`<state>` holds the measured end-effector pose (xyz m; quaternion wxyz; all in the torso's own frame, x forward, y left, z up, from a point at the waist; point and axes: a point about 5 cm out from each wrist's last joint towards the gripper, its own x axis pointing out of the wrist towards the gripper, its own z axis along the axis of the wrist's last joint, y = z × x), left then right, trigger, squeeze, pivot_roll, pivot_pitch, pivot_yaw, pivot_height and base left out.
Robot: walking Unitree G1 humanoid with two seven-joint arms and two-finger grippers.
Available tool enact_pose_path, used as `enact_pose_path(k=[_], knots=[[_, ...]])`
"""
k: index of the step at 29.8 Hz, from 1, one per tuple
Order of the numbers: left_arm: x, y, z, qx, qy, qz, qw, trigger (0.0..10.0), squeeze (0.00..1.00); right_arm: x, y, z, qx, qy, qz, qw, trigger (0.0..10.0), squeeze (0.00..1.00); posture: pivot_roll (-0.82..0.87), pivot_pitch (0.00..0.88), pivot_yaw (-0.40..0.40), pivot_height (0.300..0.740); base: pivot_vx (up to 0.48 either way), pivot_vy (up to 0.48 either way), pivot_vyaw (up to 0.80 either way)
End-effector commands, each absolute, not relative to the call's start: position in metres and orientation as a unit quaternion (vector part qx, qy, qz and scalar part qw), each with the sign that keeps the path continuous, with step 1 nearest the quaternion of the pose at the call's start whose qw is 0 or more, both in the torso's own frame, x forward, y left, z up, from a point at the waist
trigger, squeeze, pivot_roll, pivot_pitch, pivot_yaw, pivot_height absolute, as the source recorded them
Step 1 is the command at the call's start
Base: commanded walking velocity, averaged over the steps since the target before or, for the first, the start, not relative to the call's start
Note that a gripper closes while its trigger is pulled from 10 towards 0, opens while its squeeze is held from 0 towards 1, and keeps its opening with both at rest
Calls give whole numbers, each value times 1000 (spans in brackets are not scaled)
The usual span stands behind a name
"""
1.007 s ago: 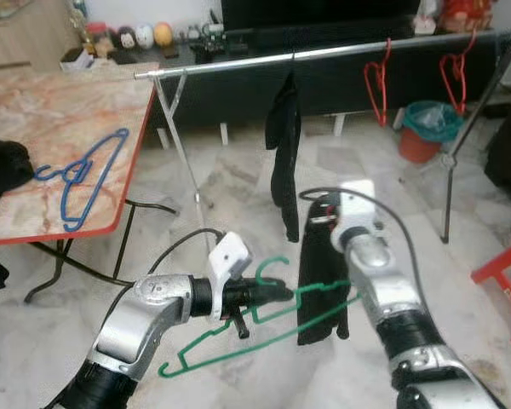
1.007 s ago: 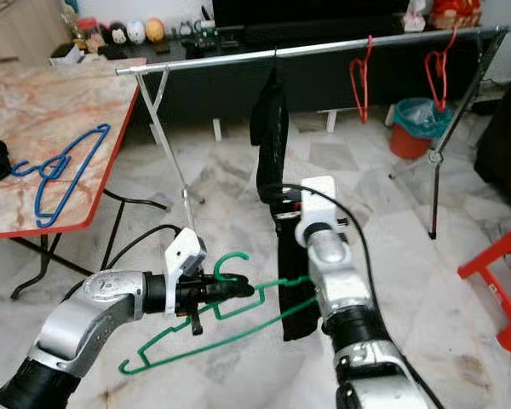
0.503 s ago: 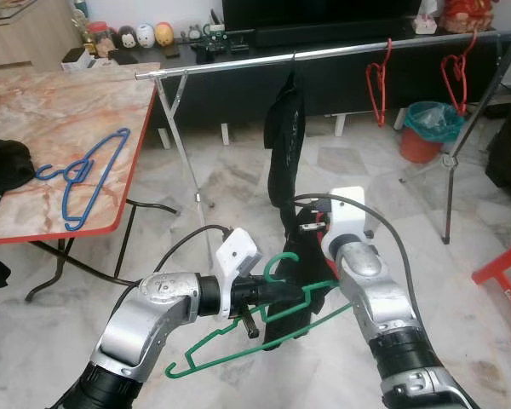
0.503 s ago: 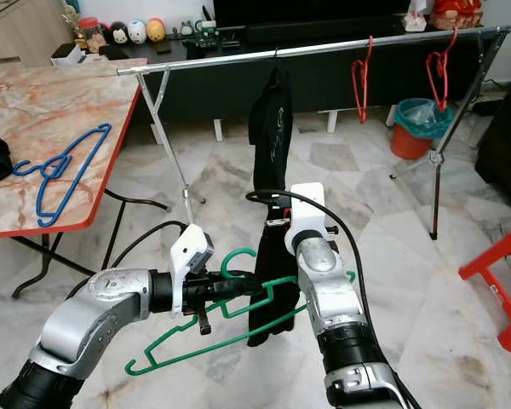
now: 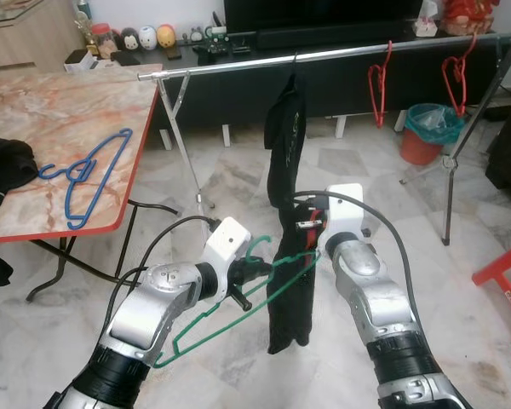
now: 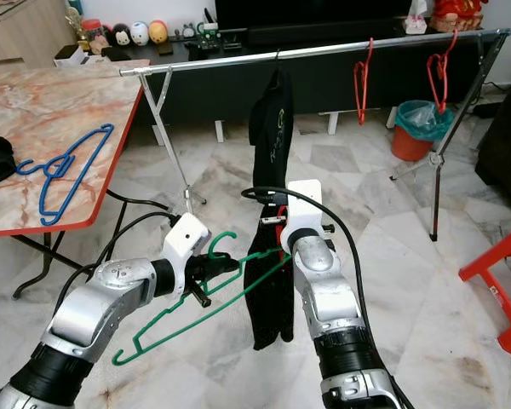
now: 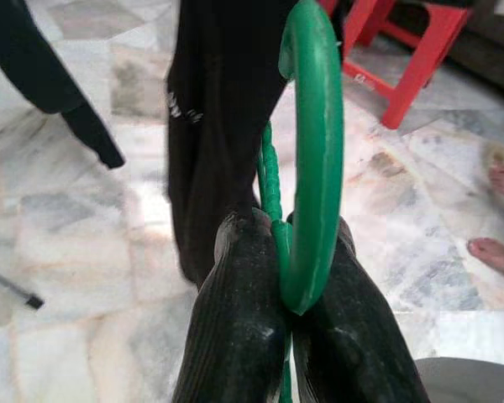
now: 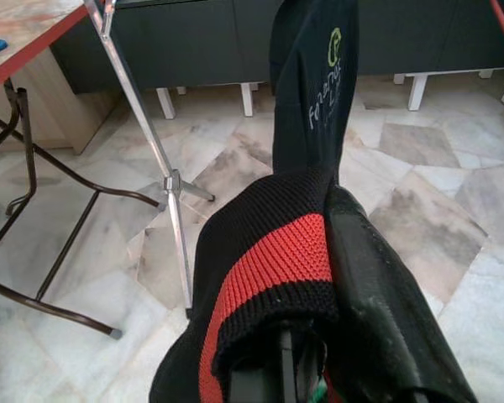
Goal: Hang hanger
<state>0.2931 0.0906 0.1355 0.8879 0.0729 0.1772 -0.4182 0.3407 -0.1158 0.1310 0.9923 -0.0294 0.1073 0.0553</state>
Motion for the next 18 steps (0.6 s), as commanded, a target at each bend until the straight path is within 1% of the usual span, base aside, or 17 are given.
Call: enact_pose_path(k=[1, 7, 11, 14, 17, 18], knots=[[297, 101, 138, 92, 182, -395, 896, 10000, 0, 340, -115, 140, -27, 92, 57, 994, 10000, 0, 18, 35, 41, 740, 0, 0, 0], [302, 108, 141, 98, 180, -374, 905, 10000, 0, 340, -117, 139, -31, 95, 57, 993, 10000, 0, 18, 37, 39, 740, 0, 0, 0], [308, 119, 148, 105, 171, -349, 915, 10000, 0, 340, -122, 133, -41, 106, 54, 992, 10000, 0, 24, 37, 36, 740, 0, 0, 0], [309, 120, 149, 104, 170, -345, 917, 10000, 0, 340, -123, 131, -43, 109, 53, 992, 10000, 0, 24, 37, 36, 740, 0, 0, 0], [311, 123, 152, 98, 162, -337, 922, 10000, 0, 339, -130, 126, -55, 119, 48, 990, 10000, 0, 24, 34, 33, 740, 0, 0, 0], [313, 125, 154, 90, 155, -333, 926, 10000, 0, 338, -141, 120, -70, 131, 39, 988, 10000, 0, 21, 34, 32, 740, 0, 0, 0]])
